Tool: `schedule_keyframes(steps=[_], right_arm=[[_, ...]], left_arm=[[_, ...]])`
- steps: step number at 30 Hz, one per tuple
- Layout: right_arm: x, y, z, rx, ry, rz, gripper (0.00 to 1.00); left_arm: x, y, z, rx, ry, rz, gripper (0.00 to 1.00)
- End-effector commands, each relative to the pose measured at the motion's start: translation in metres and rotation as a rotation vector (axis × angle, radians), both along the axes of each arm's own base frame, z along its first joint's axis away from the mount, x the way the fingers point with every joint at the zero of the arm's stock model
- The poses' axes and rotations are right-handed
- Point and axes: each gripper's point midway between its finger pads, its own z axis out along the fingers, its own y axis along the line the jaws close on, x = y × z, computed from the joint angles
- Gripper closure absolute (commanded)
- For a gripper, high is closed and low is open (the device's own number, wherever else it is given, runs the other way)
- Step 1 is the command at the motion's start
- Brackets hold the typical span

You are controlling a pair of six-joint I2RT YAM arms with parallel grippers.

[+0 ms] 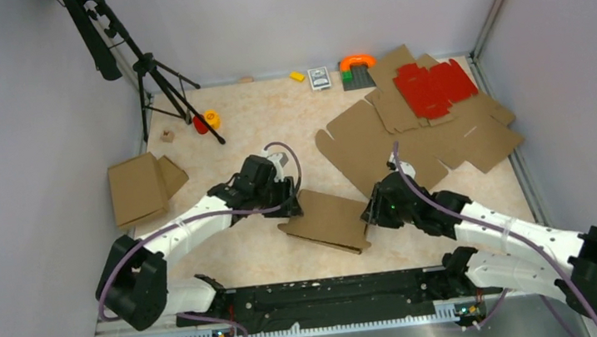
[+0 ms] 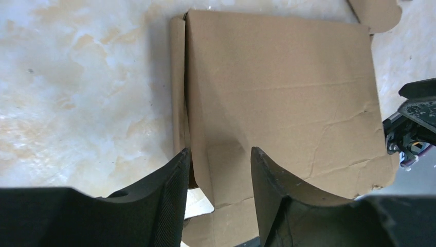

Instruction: Fold the paper box

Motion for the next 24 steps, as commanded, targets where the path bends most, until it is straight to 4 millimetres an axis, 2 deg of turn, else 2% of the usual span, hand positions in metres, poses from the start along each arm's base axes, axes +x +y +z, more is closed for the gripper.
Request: schedule_keyframes(steps=[1, 3, 6, 10, 13, 17, 21, 24], right_arm=[[0.013, -0.01, 0.028, -0.027, -0.122, 0.002, 0.57], [0.012, -0.014, 0.022, -0.037, -0.119, -0.003, 0.52], [0.006, -0.011, 0.006, -0.027, -0.084, 0.006, 0.52], [-0.003, -0.001, -0.015, 0.007, -0.016, 0.032, 0.5], [-0.009, -0.001, -0.031, 0.007, 0.024, 0.029, 0.5], [-0.012, -0.001, -0.042, 0.014, 0.05, 0.022, 0.54], [-0.012, 0.003, -0.043, 0.035, 0.048, 0.025, 0.61], [-0.012, 0.006, -0.041, 0.054, 0.043, 0.035, 0.71]], left_arm=[[0.015, 0.005, 0.029, 0.012, -0.104, 0.022, 0.51], [0.017, 0.008, 0.03, 0.018, -0.113, 0.031, 0.49], [0.019, 0.014, 0.023, 0.047, -0.117, 0.046, 0.49], [0.014, 0.022, 0.0, 0.115, -0.061, 0.041, 0.47], [0.012, 0.022, -0.015, 0.114, -0.032, 0.039, 0.48], [0.007, 0.019, -0.03, 0.076, 0.013, 0.034, 0.52], [0.0, 0.01, -0.037, 0.019, 0.055, 0.012, 0.6], [-0.004, 0.003, -0.04, -0.021, 0.077, -0.009, 0.64]])
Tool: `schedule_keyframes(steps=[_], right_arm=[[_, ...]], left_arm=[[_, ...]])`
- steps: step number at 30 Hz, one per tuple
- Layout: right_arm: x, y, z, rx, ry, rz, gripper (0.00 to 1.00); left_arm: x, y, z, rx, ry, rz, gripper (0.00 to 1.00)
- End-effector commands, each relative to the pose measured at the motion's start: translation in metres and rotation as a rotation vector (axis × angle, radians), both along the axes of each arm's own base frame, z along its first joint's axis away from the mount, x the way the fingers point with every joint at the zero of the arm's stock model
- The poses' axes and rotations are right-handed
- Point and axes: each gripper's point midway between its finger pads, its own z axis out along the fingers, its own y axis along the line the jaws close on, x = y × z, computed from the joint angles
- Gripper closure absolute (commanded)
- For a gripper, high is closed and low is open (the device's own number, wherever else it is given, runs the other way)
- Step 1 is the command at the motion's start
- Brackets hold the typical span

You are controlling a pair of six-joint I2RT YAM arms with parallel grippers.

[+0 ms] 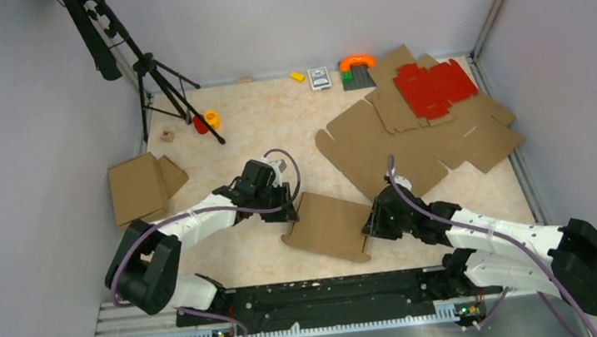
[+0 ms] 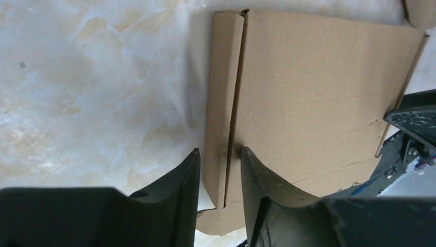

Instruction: Fold the paper box

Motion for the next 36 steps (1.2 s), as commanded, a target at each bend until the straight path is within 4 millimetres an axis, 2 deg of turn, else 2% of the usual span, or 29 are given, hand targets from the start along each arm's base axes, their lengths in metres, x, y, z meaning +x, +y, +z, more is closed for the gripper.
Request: schedule_keyframes(steps=[1, 3, 6, 10, 14, 19, 22, 24, 27, 30, 34, 36], right_arm=[[0.003, 0.01, 0.004, 0.056, -0.013, 0.012, 0.73], [0.002, 0.016, 0.005, 0.081, -0.013, 0.027, 0.75], [0.002, 0.019, 0.005, 0.091, -0.012, 0.039, 0.85], [0.006, 0.021, 0.004, 0.073, -0.018, 0.046, 0.88], [0.011, 0.025, 0.003, 0.037, -0.012, 0.065, 0.88], [0.014, 0.022, -0.007, -0.01, -0.005, 0.063, 0.92], [0.013, 0.022, -0.01, -0.025, -0.005, 0.093, 0.92], [0.014, 0.024, -0.006, -0.045, -0.026, 0.14, 0.86], [0.017, 0.023, 0.004, -0.091, -0.081, 0.244, 0.69], [0.017, 0.022, 0.014, -0.1, -0.129, 0.313, 0.62], [0.003, 0.03, 0.024, -0.026, -0.147, 0.435, 0.55], [0.001, 0.027, 0.028, -0.047, -0.151, 0.468, 0.49]], left_arm=[[-0.006, -0.011, -0.008, -0.065, 0.031, -0.034, 0.66], [-0.006, -0.014, -0.008, -0.085, 0.037, -0.044, 0.7], [-0.009, -0.02, -0.008, -0.119, 0.05, -0.069, 0.8], [-0.01, -0.026, -0.008, -0.141, 0.065, -0.093, 0.9], [-0.012, -0.026, -0.011, -0.134, 0.079, -0.106, 0.91], [-0.011, -0.016, -0.024, -0.061, 0.093, -0.078, 0.93], [-0.012, -0.012, -0.026, -0.042, 0.09, -0.07, 0.94], [-0.01, -0.01, -0.023, -0.039, 0.078, -0.065, 0.93], [-0.007, -0.009, -0.017, -0.035, 0.06, -0.061, 0.91], [-0.003, -0.007, -0.013, -0.016, 0.041, -0.06, 0.89], [0.005, -0.008, -0.008, 0.001, 0.01, -0.082, 0.87], [0.009, -0.009, -0.008, 0.011, -0.001, -0.097, 0.87]])
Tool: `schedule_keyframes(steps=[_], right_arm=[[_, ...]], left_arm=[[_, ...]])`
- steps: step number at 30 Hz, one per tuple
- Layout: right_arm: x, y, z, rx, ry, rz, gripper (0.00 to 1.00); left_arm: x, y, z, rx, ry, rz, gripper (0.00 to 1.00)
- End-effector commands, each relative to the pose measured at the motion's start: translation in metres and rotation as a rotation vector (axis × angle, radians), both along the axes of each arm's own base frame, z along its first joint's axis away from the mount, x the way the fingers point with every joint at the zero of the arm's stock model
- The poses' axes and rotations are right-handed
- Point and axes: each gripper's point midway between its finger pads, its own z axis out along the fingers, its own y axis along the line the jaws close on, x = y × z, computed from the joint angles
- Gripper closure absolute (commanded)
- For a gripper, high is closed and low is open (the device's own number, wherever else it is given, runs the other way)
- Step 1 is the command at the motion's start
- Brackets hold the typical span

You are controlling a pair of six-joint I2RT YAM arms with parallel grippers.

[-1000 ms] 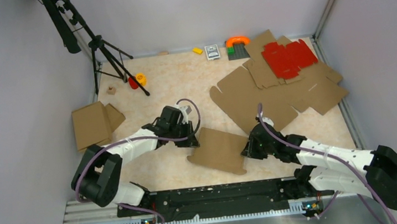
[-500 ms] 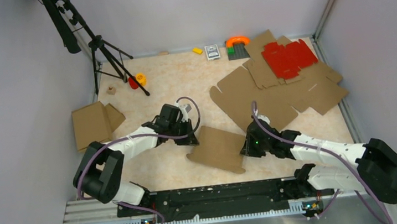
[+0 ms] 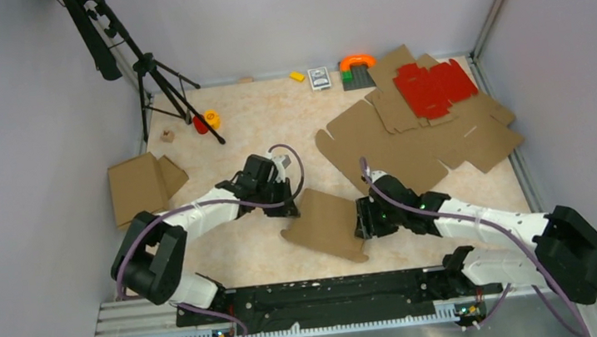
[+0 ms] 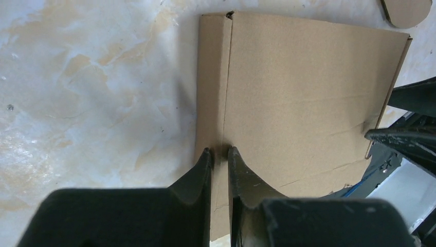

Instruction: Fold the paper box

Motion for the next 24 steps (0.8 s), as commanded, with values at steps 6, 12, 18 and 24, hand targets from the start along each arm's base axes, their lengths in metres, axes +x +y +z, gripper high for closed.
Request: schedule_keyframes(steps=[6, 12, 18, 24], right_arm=[[0.01, -0.006, 0.04, -0.041, -0.123, 0.106, 0.26], [0.004, -0.005, 0.042, 0.009, -0.118, 0.102, 0.25], [0.008, 0.005, 0.063, 0.059, -0.207, 0.194, 0.25], [-0.011, 0.045, 0.08, 0.186, -0.206, 0.427, 0.25]], left_arm=[[0.002, 0.006, -0.014, 0.098, 0.003, -0.046, 0.85], [-0.002, 0.006, -0.005, 0.064, -0.016, -0.026, 0.74], [-0.004, 0.01, 0.009, 0.051, -0.054, -0.01, 0.65], [-0.005, 0.013, 0.015, 0.047, -0.073, -0.002, 0.6]])
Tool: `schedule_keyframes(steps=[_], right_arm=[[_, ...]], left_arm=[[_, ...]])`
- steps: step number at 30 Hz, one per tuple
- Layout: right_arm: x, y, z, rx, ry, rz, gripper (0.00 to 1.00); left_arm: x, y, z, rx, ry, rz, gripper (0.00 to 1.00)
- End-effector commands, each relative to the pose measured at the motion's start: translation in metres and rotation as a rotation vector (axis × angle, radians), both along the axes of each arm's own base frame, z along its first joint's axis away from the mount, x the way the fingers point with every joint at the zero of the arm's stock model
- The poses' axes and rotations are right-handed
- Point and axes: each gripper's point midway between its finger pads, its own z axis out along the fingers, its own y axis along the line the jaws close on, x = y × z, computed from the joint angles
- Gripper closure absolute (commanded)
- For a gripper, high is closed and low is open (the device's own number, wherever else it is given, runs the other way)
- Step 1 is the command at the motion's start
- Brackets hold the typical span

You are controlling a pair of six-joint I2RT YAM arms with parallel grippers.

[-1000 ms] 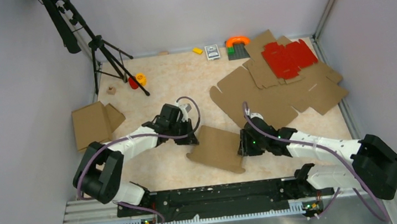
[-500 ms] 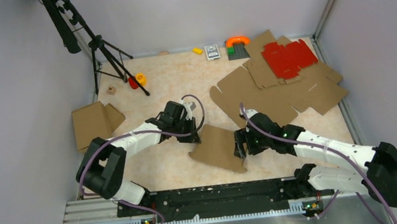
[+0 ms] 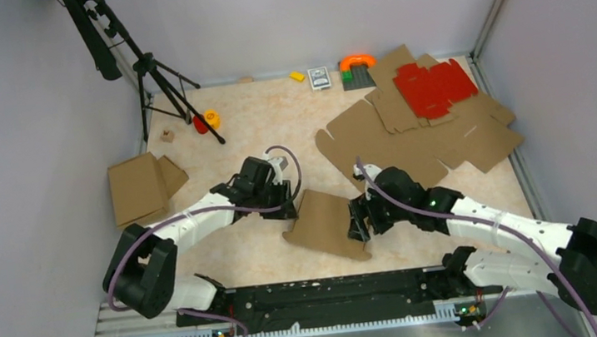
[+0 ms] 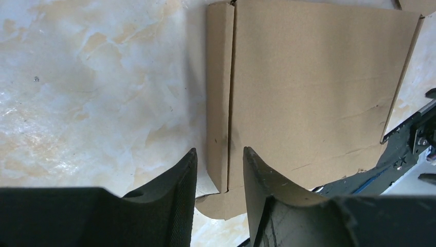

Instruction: Fold the paper box

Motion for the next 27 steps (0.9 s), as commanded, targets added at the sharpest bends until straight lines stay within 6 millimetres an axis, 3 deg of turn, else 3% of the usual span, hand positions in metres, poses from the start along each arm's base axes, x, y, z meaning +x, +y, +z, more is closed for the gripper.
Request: schedule_keyframes(steps=[1, 4, 8, 10, 14, 16, 20, 23, 25, 27], right_arm=[[-0.009, 0.045, 0.035, 0.119, -0.079, 0.227, 0.25], [-0.02, 0.061, 0.029, 0.023, -0.134, 0.31, 0.24], [-0.002, 0.062, 0.025, -0.087, -0.201, 0.269, 0.18], [0.013, 0.06, 0.029, -0.108, -0.244, 0.214, 0.2], [0.042, 0.057, 0.039, 0.022, -0.187, 0.123, 0.37], [0.061, 0.051, 0.041, 0.071, -0.162, 0.073, 0.5], [0.085, 0.063, 0.039, 0.102, -0.146, 0.078, 0.59], [0.101, 0.074, 0.029, 0.12, -0.111, 0.091, 0.99], [0.11, 0.077, 0.019, 0.155, -0.071, 0.095, 1.0], [0.112, 0.082, 0.014, 0.205, -0.03, 0.11, 1.0]], left_arm=[[0.0, 0.003, 0.007, -0.002, -0.033, 0.004, 0.6], [0.0, 0.003, 0.009, -0.01, -0.036, 0.008, 0.6], [-0.001, 0.006, 0.016, -0.026, -0.053, 0.026, 0.59], [-0.003, 0.009, 0.02, -0.036, -0.067, 0.041, 0.58], [-0.014, 0.015, 0.023, -0.049, -0.056, 0.06, 0.59], [-0.022, 0.019, 0.023, -0.054, -0.043, 0.071, 0.59], [-0.046, 0.018, 0.034, -0.107, 0.022, 0.06, 0.64], [-0.061, 0.016, 0.048, -0.166, 0.038, 0.055, 0.8], [-0.07, 0.015, 0.055, -0.196, 0.047, 0.055, 0.98], [-0.078, 0.015, 0.056, -0.212, 0.063, 0.06, 1.0]])
